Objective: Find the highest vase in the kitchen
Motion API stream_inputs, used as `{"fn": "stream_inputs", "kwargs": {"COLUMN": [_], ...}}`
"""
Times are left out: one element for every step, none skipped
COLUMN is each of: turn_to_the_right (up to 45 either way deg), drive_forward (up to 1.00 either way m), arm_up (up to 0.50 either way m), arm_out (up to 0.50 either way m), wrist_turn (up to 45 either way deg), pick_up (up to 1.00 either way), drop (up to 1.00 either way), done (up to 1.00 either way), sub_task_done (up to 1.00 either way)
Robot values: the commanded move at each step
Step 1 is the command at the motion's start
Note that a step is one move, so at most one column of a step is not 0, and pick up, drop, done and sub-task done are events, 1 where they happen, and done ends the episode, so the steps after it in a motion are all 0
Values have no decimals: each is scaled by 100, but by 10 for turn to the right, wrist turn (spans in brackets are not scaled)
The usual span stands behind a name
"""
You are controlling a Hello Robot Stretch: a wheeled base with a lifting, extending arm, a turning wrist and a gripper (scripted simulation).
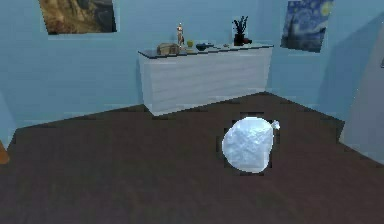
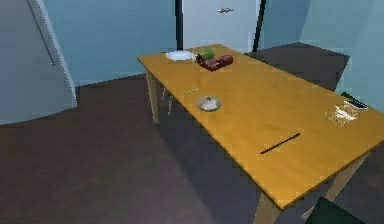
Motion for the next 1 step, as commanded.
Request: {"fn": "stream_inputs", "kwargs": {"turn_to_the_right": [-120], "drive_forward": [0], "arm_up": [0], "arm_out": [0], "wrist_turn": [0], "pick_up": [0], "drop": [0], "done": [0], "sub_task_done": [0]}}
